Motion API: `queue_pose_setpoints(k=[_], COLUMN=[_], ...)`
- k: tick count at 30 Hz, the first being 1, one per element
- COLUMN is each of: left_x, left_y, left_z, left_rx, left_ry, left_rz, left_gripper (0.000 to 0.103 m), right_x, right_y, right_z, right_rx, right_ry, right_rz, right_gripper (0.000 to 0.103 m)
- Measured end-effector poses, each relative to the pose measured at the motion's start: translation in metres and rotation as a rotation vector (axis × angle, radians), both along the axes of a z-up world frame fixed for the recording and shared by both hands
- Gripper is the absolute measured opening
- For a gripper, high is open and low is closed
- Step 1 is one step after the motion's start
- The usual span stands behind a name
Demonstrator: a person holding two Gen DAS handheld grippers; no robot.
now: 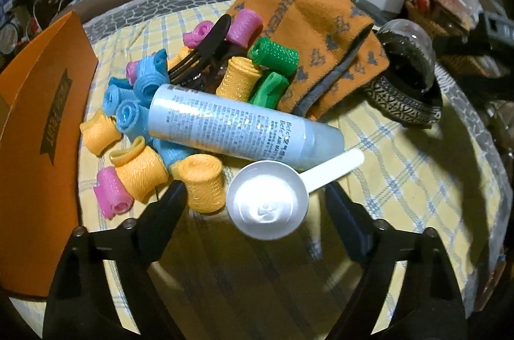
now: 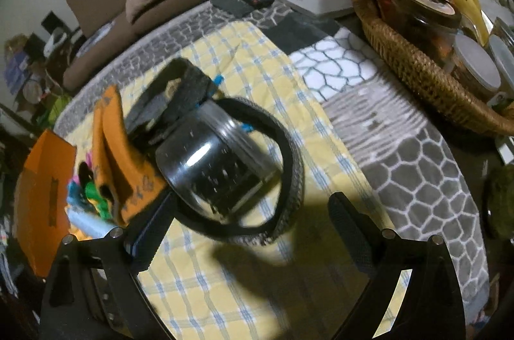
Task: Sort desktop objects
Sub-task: 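Grasp the white scoop with the left gripper while the right gripper grasps the hair-tie jar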
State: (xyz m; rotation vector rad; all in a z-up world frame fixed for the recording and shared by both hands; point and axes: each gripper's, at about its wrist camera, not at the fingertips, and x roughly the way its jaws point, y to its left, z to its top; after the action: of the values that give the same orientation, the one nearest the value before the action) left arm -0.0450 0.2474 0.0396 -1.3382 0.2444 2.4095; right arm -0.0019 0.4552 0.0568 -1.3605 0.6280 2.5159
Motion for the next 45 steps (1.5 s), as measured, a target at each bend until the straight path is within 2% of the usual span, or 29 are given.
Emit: queue_pose_setpoints(k=[3, 8, 11, 13, 17, 18, 20, 23, 24, 25, 29, 32, 38, 45], left_x=[-0.001, -0.005, -0.007, -0.009, -0.012, -0.012, -0.011, -0.01, -0.01, -0.011, -0.011, -0.01, -0.009, -0.009], left_y=[-0.004, -0.012, -0.016, -0.018, -0.022, -0.022, -0.022, -0.022, -0.023, -0.024, -0.032, -0.039, -0.061, -0.093], left_z=[0.0, 0.004, 0.005, 0.007, 0.009, 0.008, 0.007, 0.007, 0.006, 0.006, 0.007, 0.012, 0.038, 0.075], left_rx=[-0.009, 0.014, 0.028, 0.039, 0.066, 0.064, 0.06, 0.067, 0.072, 0.08, 0.113, 0.139, 0.214, 0.304], left_ry=[0.004, -0.005, -0.007, -0.009, -0.026, -0.027, -0.026, -0.038, -0.047, -0.058, -0.086, -0.095, -0.077, -0.019], left_rz=[0.011, 0.007, 0.008, 0.011, 0.02, 0.021, 0.02, 0.016, 0.016, 0.015, 0.026, 0.032, 0.045, 0.069], left_gripper=[0.067, 0.065, 0.063, 0.054, 0.051, 0.051, 0.051, 0.045, 0.038, 0.038, 0.038, 0.038, 0.037, 0.034], right_x=[-0.008, -0.029, -0.039, -0.045, -0.052, -0.052, -0.052, -0.048, -0.047, -0.044, -0.034, -0.031, -0.028, -0.028], right_y=[-0.002, -0.013, -0.02, -0.024, -0.035, -0.036, -0.037, -0.03, -0.027, -0.024, -0.014, -0.015, -0.024, -0.049], right_z=[0.005, 0.009, 0.002, -0.005, -0.019, -0.021, -0.024, -0.018, -0.015, -0.01, 0.013, 0.028, 0.048, 0.068], right_rx=[0.025, 0.142, 0.178, 0.188, 0.222, 0.23, 0.245, 0.2, 0.181, 0.157, 0.076, 0.064, 0.01, -0.041], right_ry=[0.046, 0.078, 0.069, 0.049, 0.008, 0.0, -0.013, 0.007, 0.018, 0.034, 0.122, 0.162, 0.222, 0.281], right_rz=[0.021, 0.099, 0.155, 0.179, 0.224, 0.228, 0.224, 0.203, 0.192, 0.177, 0.132, 0.129, 0.152, 0.202], right_gripper=[0.097, 0.097, 0.097, 0.097, 0.097, 0.095, 0.076, 0.069, 0.067, 0.063, 0.063, 0.063, 0.063, 0.063])
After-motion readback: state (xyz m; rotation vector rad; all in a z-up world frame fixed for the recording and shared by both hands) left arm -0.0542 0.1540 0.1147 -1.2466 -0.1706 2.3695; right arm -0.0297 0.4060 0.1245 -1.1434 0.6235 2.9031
